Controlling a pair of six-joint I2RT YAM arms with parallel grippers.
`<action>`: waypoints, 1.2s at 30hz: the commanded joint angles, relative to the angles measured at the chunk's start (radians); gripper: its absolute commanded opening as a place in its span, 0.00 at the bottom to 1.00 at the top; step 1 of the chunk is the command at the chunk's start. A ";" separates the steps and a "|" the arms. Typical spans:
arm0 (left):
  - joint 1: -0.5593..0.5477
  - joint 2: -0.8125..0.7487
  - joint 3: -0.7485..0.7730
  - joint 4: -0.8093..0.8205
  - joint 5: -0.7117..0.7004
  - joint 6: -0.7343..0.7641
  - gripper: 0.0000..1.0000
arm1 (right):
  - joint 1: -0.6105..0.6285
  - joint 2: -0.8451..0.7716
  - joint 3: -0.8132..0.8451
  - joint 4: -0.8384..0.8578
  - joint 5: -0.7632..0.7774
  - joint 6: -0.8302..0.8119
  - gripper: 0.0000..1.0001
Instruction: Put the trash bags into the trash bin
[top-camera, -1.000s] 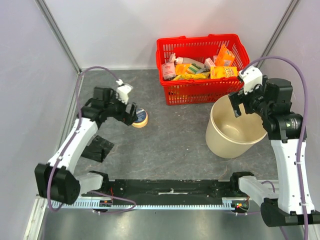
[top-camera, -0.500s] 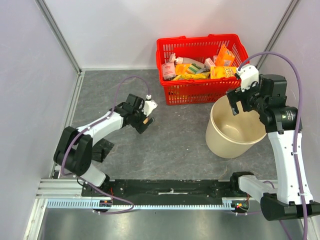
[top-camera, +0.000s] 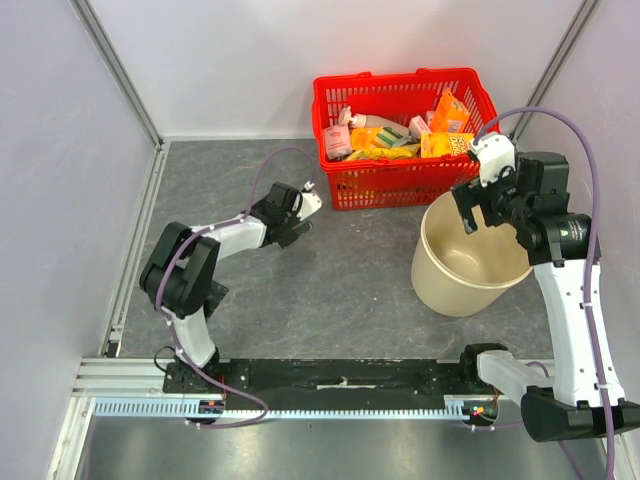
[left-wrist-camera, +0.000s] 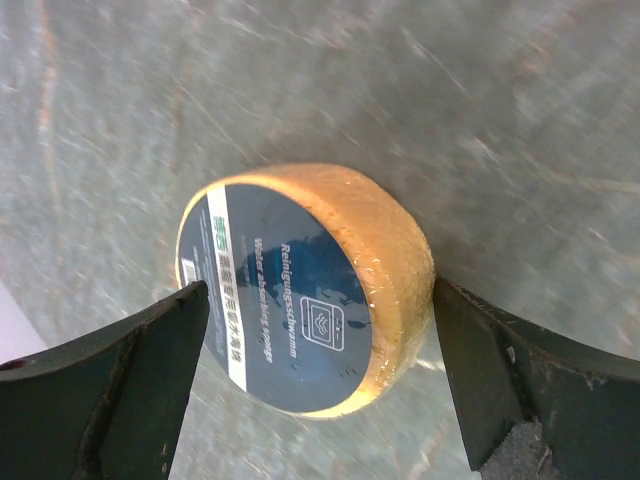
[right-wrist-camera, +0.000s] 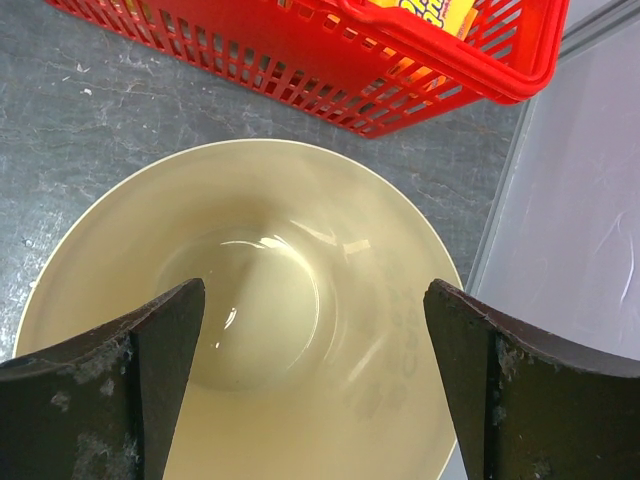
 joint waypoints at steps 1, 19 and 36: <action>0.058 0.090 0.110 0.074 -0.045 0.072 0.99 | 0.000 0.011 0.017 -0.033 -0.045 -0.025 0.98; 0.244 0.136 0.597 -0.361 0.286 -0.172 1.00 | 0.357 0.076 0.081 -0.029 -0.185 -0.071 0.96; 0.364 -0.253 0.542 -0.685 0.530 -0.229 1.00 | 0.669 0.266 -0.225 0.146 0.317 -0.173 0.91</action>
